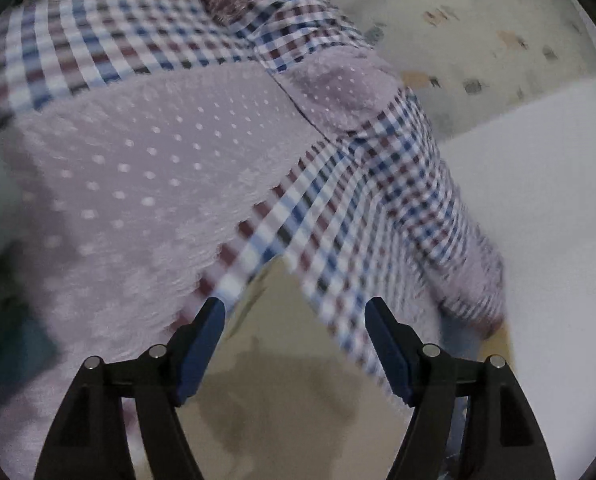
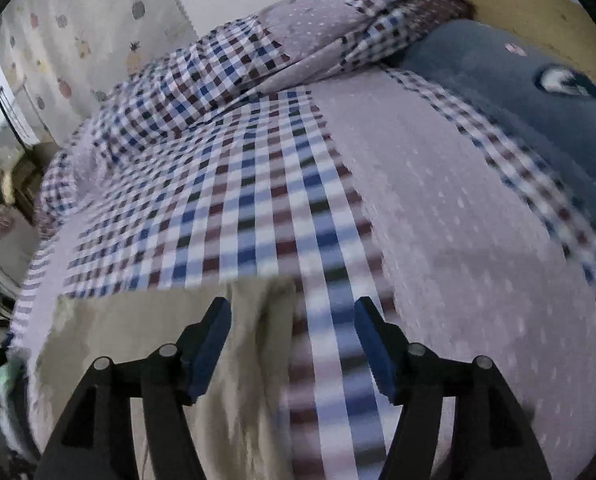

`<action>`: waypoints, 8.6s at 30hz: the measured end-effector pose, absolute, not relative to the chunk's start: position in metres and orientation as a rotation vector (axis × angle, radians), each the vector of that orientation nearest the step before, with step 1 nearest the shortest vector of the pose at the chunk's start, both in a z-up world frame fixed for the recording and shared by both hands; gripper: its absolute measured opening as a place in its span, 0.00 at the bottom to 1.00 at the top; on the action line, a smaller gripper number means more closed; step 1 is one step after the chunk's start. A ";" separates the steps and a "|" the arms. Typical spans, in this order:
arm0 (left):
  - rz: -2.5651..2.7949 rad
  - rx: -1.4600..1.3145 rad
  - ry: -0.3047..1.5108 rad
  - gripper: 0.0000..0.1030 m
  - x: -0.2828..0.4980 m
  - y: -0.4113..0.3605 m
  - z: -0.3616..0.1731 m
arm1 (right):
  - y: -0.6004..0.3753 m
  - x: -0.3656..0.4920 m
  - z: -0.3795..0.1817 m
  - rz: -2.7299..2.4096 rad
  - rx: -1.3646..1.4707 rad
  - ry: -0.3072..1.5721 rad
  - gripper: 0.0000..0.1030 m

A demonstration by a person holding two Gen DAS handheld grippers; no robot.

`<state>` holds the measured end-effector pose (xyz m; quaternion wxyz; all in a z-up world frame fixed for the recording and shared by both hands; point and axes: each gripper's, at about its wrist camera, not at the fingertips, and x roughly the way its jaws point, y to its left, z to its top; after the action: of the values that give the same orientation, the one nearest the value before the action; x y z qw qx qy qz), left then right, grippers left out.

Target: Fold clothes

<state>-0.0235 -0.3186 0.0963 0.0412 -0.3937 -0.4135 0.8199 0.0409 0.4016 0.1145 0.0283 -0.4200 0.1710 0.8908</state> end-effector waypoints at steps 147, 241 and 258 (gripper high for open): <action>2.493 -1.236 -1.345 0.53 0.136 -0.263 0.004 | 0.342 0.008 0.101 2.661 -1.261 0.022 0.74; 2.129 -0.890 -1.625 0.05 0.190 -0.353 -0.001 | -0.174 0.139 -0.004 3.027 -0.963 -1.095 0.08; 2.183 -1.244 -1.183 0.82 0.021 -0.348 0.045 | -0.138 0.152 0.037 3.237 -0.982 -0.784 0.03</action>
<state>0.0214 -0.3483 0.0455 0.1810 -0.4406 -0.4189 0.7731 0.1516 -0.1378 0.0374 -0.1646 -0.2789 -0.2227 0.9195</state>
